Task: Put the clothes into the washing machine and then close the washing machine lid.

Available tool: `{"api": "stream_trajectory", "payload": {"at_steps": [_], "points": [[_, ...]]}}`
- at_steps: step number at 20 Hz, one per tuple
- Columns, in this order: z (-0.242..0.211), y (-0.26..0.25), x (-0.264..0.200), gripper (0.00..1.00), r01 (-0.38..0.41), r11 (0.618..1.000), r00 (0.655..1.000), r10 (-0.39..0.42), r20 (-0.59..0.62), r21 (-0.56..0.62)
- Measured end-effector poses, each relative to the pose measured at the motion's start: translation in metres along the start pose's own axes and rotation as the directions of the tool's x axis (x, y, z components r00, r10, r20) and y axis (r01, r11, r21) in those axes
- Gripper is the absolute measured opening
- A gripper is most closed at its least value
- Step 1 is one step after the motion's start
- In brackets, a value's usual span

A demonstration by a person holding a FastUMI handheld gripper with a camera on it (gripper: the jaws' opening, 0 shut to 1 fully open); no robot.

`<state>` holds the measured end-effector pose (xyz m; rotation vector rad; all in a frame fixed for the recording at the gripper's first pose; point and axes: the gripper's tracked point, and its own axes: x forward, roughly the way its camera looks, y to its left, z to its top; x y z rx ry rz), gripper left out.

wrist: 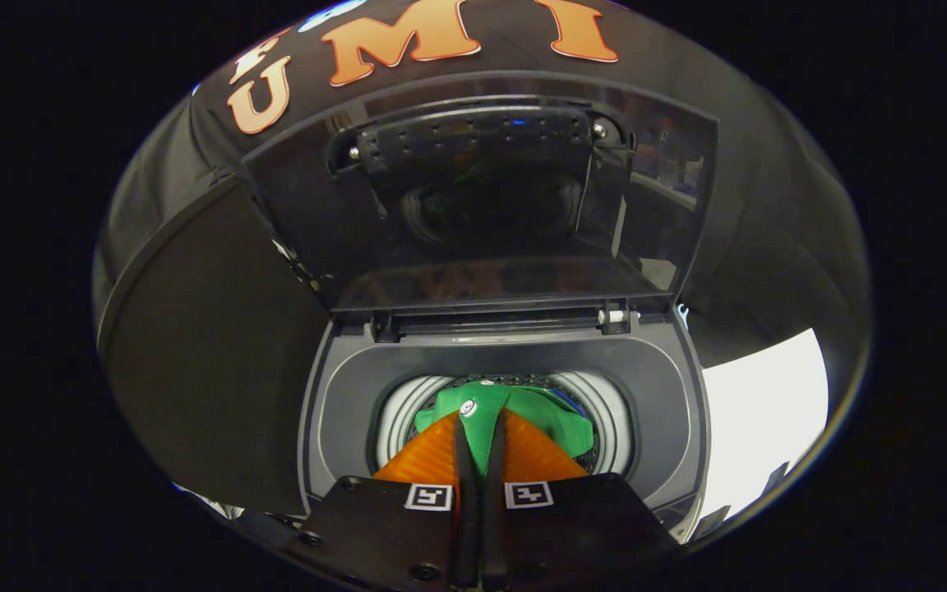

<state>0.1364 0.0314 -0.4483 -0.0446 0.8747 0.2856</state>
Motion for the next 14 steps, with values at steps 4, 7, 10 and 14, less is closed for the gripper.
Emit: {"api": "stream_trajectory", "payload": {"at_steps": [4,7,10,14], "points": [[-0.013,-0.007,0.028,0.1,0.033,0.999,0.998,-0.032,-0.045,0.021],[-0.03,-0.014,0.047,0.1,0.056,0.997,0.993,-0.05,-0.103,0.058],[-0.049,-0.017,0.058,0.11,0.072,0.994,0.984,-0.057,-0.168,0.082],[-0.068,-0.018,0.063,0.2,0.077,0.994,0.973,-0.058,-0.225,0.08]]}}
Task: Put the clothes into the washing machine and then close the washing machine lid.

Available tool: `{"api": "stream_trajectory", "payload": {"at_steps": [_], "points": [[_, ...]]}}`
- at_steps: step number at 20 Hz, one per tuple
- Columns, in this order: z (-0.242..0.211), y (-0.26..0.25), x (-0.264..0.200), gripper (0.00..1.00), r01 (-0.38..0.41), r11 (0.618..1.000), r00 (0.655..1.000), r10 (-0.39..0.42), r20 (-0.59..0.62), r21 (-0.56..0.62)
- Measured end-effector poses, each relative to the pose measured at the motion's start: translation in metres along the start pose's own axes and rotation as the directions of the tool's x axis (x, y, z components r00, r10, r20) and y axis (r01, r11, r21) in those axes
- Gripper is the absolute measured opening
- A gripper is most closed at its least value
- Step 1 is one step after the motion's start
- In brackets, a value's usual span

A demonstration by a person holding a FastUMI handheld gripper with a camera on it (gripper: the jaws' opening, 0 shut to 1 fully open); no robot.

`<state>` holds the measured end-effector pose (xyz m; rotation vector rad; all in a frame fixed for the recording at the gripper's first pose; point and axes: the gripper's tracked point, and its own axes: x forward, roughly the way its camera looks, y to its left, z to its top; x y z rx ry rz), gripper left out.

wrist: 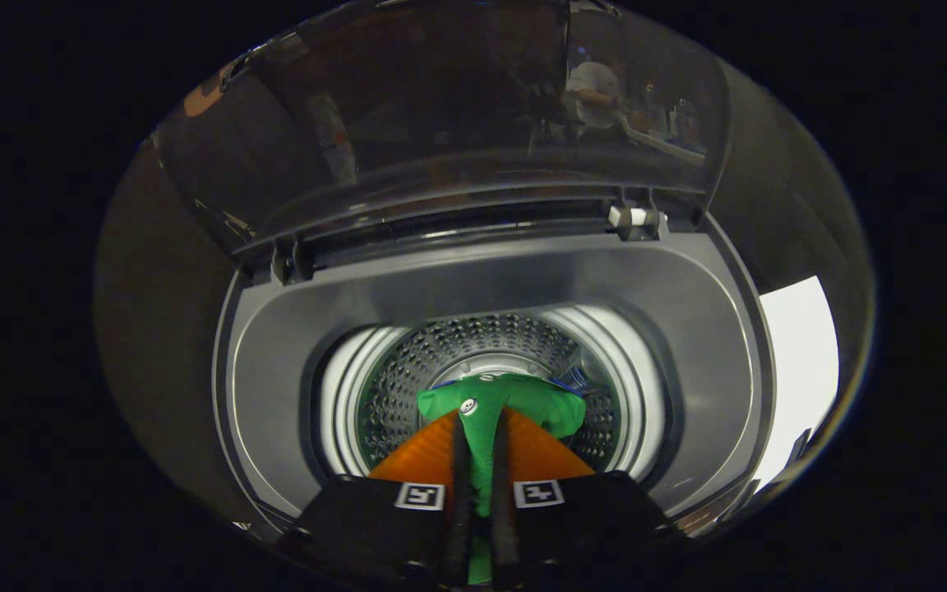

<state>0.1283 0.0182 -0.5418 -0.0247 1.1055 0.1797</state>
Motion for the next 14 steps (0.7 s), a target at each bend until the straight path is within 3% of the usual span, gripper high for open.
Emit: {"api": "stream_trajectory", "payload": {"at_steps": [2,3,6,12,14], "points": [[-0.002,0.003,-0.003,0.28,-0.005,1.0,1.0,0.005,0.002,-0.011],[0.0,0.002,-0.006,0.42,0.0,1.0,1.0,0.0,0.015,-0.023],[0.005,0.003,-0.018,0.56,-0.002,0.998,0.999,0.004,0.032,-0.067],[0.019,0.0,-0.051,1.0,0.013,0.992,0.997,-0.003,0.083,-0.125],[0.026,-0.001,-0.065,1.0,0.014,0.99,0.994,0.001,0.107,-0.141]]}}
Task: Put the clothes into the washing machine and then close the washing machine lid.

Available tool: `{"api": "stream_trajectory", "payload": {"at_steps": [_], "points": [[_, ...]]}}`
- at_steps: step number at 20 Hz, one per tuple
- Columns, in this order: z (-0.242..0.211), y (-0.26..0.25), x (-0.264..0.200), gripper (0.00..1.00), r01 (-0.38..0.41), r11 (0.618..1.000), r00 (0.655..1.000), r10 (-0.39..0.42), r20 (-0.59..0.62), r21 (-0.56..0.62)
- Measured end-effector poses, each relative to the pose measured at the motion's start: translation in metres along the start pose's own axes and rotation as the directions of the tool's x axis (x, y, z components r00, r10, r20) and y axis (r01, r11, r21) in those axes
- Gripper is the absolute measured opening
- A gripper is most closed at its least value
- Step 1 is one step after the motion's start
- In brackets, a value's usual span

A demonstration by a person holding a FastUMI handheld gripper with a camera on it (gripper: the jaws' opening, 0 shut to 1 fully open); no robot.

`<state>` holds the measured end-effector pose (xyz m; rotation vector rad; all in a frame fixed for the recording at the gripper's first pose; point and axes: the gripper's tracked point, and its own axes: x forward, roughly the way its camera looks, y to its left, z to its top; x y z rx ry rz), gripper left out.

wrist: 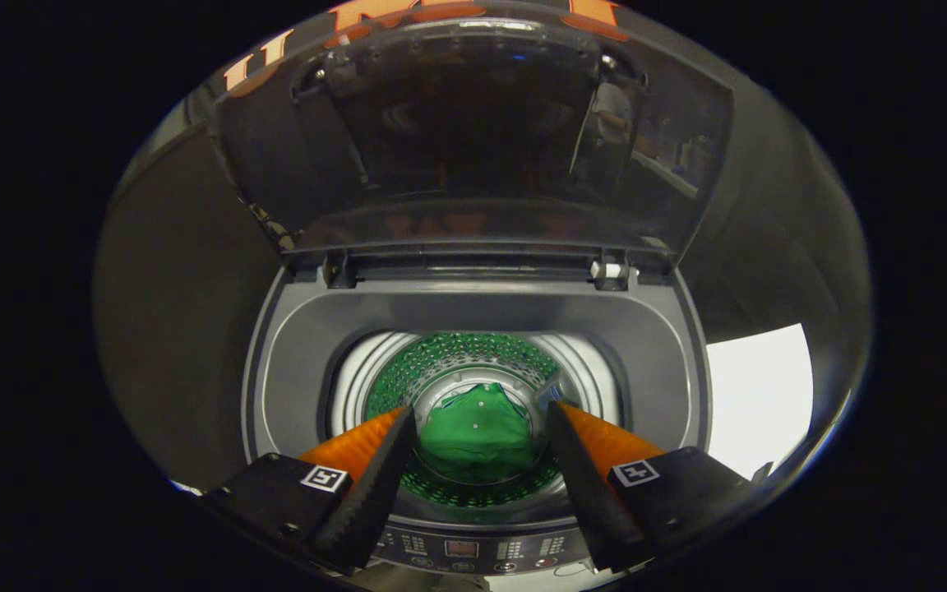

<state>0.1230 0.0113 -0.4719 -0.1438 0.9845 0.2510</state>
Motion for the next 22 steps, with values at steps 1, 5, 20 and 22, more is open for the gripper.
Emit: {"api": "stream_trajectory", "payload": {"at_steps": [1,5,20,22], "points": [[0.005,-0.001,-0.008,1.0,0.0,1.0,1.0,0.0,0.013,-0.007],[0.028,-0.003,-0.044,1.0,-0.009,1.0,0.997,0.01,0.075,-0.017],[0.181,0.013,-0.173,0.99,-0.065,0.997,0.93,0.073,0.36,-0.035],[0.206,0.014,-0.181,0.99,-0.058,0.997,0.918,0.07,0.39,-0.043]]}}
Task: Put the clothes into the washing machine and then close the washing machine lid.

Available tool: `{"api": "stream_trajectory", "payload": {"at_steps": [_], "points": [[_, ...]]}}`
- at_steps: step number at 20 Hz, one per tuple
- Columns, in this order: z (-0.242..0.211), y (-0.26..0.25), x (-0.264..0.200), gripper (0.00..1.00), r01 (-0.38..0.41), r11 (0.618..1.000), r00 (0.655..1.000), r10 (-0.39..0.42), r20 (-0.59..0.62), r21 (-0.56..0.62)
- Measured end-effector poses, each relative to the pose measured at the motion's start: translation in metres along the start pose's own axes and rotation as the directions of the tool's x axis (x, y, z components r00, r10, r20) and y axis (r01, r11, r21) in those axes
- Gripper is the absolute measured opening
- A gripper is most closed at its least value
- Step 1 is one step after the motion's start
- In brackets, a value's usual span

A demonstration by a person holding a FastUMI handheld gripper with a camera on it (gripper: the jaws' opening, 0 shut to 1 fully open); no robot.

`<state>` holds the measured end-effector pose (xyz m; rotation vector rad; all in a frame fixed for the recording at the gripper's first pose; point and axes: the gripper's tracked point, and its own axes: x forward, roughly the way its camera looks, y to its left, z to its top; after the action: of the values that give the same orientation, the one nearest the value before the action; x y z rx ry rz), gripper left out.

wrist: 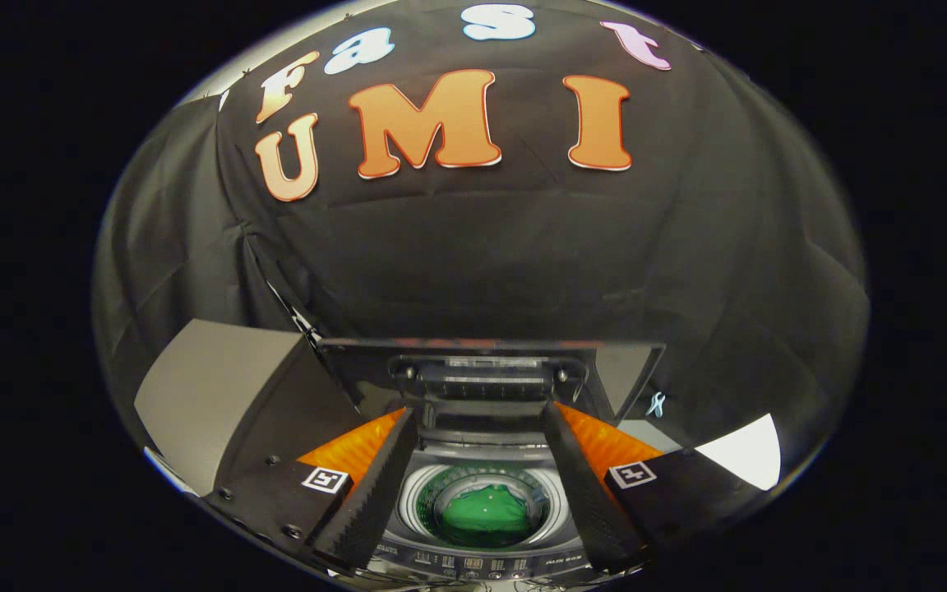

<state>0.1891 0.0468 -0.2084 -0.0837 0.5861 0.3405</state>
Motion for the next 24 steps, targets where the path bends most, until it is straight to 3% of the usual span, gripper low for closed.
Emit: {"api": "stream_trajectory", "payload": {"at_steps": [6,12,19,24], "points": [[0.048,-0.007,0.035,0.99,0.033,0.999,0.998,-0.031,0.051,-0.03],[0.058,-0.017,0.089,0.99,0.063,0.997,0.997,-0.062,0.037,-0.036],[0.034,-0.026,0.128,0.99,0.079,0.996,0.996,-0.081,-0.047,-0.049],[0.025,-0.022,0.126,0.97,0.047,0.998,0.998,-0.046,-0.033,0.034]]}}
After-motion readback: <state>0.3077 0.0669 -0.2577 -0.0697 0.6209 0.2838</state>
